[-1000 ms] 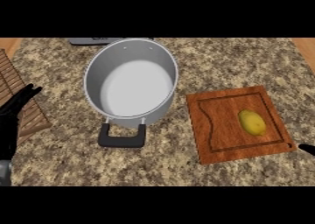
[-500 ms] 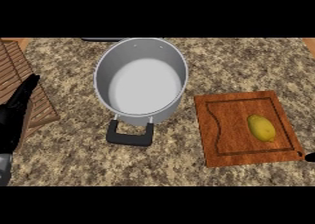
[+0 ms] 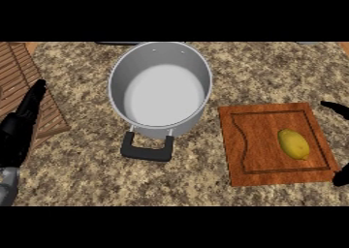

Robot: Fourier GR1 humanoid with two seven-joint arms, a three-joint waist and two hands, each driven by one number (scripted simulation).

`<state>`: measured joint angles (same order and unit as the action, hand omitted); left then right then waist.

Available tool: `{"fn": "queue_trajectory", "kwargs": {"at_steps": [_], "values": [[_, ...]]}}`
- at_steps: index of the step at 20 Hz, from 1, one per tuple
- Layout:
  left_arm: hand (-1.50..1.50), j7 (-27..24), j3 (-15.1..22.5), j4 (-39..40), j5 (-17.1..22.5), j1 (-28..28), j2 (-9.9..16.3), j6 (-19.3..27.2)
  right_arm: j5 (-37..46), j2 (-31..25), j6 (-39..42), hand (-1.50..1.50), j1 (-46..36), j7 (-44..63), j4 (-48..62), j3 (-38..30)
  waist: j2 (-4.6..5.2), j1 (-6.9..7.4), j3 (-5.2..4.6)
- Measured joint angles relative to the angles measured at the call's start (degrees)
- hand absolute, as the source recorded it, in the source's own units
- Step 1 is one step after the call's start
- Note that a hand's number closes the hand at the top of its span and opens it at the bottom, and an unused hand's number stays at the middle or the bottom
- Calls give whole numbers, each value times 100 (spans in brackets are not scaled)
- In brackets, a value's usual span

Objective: Pick the lemon from the cutting board and place it in the pot

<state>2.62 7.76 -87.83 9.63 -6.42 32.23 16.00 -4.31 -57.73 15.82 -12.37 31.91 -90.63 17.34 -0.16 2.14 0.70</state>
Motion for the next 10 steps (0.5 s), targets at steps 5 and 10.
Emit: {"fn": "queue_trajectory", "kwargs": {"at_steps": [5,10], "values": [[0,-32,-59,-7,-42,41,-54,-26,64,449,349,-150,-524,555,262,333,-7,-12,7],[0,-75,-104,0,-118,93,-98,-40,323,773,586,-150,-933,906,590,575,-22,-47,21]]}}
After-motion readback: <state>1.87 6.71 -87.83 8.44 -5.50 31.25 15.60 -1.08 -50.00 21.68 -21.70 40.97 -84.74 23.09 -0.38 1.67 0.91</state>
